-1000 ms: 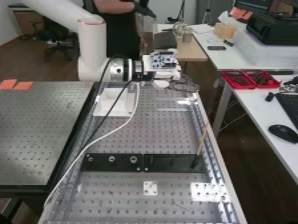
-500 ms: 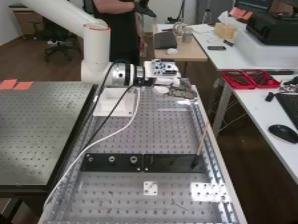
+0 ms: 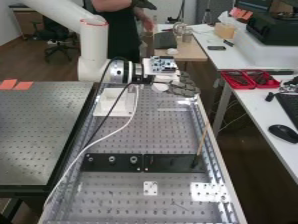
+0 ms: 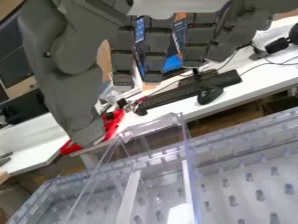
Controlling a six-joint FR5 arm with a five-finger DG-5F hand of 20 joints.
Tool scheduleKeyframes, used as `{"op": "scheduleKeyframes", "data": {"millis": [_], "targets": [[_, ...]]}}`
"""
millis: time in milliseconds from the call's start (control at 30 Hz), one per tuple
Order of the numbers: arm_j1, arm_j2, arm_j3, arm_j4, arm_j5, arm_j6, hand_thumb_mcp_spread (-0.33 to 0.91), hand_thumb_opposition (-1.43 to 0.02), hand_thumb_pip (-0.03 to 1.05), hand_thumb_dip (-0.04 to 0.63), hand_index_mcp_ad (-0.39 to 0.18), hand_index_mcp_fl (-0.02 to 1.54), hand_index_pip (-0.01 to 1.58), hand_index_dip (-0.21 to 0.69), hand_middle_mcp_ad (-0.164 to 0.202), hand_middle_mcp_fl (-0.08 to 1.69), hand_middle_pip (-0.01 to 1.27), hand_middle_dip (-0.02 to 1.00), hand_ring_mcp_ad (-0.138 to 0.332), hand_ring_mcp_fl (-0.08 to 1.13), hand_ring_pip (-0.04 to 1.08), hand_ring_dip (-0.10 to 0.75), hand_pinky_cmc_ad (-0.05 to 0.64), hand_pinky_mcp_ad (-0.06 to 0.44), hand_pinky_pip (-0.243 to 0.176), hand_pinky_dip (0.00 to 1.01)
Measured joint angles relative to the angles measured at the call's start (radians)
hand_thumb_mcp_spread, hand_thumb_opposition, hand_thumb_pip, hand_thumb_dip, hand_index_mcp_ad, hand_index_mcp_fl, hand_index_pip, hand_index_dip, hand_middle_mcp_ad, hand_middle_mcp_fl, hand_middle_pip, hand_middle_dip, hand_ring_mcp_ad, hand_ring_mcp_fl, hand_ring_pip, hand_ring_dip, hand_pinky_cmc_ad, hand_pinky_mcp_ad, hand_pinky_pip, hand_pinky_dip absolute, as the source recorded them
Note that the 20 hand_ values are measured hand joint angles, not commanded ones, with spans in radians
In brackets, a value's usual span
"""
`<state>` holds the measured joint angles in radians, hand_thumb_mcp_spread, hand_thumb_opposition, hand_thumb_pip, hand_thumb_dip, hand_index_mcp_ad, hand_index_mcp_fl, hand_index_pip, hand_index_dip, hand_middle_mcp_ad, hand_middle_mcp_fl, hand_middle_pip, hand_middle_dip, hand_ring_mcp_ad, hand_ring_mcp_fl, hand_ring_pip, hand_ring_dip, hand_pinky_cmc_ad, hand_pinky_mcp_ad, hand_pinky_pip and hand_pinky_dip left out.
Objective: Grab the drill bit and place it in the clear container
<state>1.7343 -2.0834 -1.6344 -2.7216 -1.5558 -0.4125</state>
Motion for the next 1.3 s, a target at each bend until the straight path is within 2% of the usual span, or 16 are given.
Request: {"op": "scheduleKeyframes", "data": {"millis": [33, 267, 467, 533, 567, 633, 733, 933, 1000, 1167, 1200, 1300], "targets": [[-0.003, 0.014, -0.008, 0.010, 0.003, -0.004, 0.45, -0.78, 0.55, 0.253, -0.122, 0.26, 0.13, 0.515, -0.012, 0.21, 0.11, 0.25, 0.129, 0.04, 0.09, 0.031, 0.229, 0.101, -0.063, 0.15], [-0.030, 0.133, -0.062, 0.067, 0.008, -0.046, 0.46, -0.75, 0.54, 0.253, -0.122, 0.25, 0.10, 0.534, -0.012, 0.16, 0.11, 0.25, 0.133, 0.03, 0.09, 0.031, 0.199, 0.103, -0.063, 0.16], [-0.063, 0.251, -0.096, 0.065, -0.001, -0.113, 0.38, -0.71, 0.43, 0.241, -0.103, 0.32, 0.08, 0.548, -0.010, 0.17, 0.11, 0.25, 0.138, 0.03, 0.09, 0.028, 0.187, 0.103, -0.063, 0.16], [-0.080, 0.300, -0.108, 0.056, -0.004, -0.140, 0.36, -0.71, 0.38, 0.208, -0.089, 0.35, 0.07, 0.581, -0.009, 0.18, 0.11, 0.25, 0.140, 0.03, 0.09, 0.031, 0.185, 0.103, -0.063, 0.16], [-0.085, 0.314, -0.112, 0.053, -0.004, -0.147, 0.35, -0.70, 0.36, 0.190, -0.087, 0.36, 0.07, 0.595, -0.005, 0.20, 0.11, 0.25, 0.145, 0.03, 0.09, 0.031, 0.185, 0.119, -0.063, 0.15], [-0.103, 0.361, -0.126, 0.047, -0.003, -0.167, 0.32, -0.69, 0.33, 0.157, -0.089, 0.36, 0.06, 0.597, 0.009, 0.20, 0.11, 0.25, 0.164, 0.03, 0.09, 0.028, 0.188, 0.131, -0.063, 0.16], [-0.130, 0.420, -0.142, 0.039, -0.001, -0.188, 0.29, -0.67, 0.29, 0.096, -0.087, 0.32, 0.06, 0.590, 0.021, 0.20, 0.11, 0.25, 0.164, 0.03, 0.09, 0.028, 0.190, 0.152, -0.063, 0.17], [-0.175, 0.484, -0.157, 0.013, -0.006, -0.211, 0.28, -0.67, 0.27, 0.061, -0.087, 0.31, 0.05, 0.494, 0.026, 0.20, 0.12, 0.25, 0.168, 0.03, 0.10, 0.031, 0.199, 0.187, -0.063, 0.20], [-0.185, 0.493, -0.156, -0.003, -0.017, -0.212, 0.29, -0.67, 0.27, 0.061, -0.087, 0.27, 0.05, 0.478, 0.024, 0.20, 0.12, 0.25, 0.168, 0.03, 0.09, 0.031, 0.209, 0.202, -0.063, 0.20], [-0.195, 0.501, -0.150, -0.034, 0.010, -0.209, 0.29, -0.65, 0.26, 0.052, -0.075, 0.27, 0.06, 0.426, 0.026, 0.20, 0.12, 0.25, 0.168, 0.03, 0.10, 0.031, 0.215, 0.204, -0.065, 0.20], [-0.198, 0.501, -0.148, -0.038, 0.001, -0.207, 0.29, -0.65, 0.26, 0.044, -0.070, 0.27, 0.06, 0.407, 0.037, 0.20, 0.12, 0.24, 0.164, 0.03, 0.10, 0.031, 0.227, 0.206, -0.075, 0.20], [-0.204, 0.501, -0.142, -0.051, -0.042, -0.204, 0.27, -0.65, 0.25, 0.037, -0.084, 0.27, 0.06, 0.391, 0.026, 0.20, 0.12, 0.25, 0.161, 0.03, 0.09, 0.031, 0.241, 0.208, -0.075, 0.20]]}}
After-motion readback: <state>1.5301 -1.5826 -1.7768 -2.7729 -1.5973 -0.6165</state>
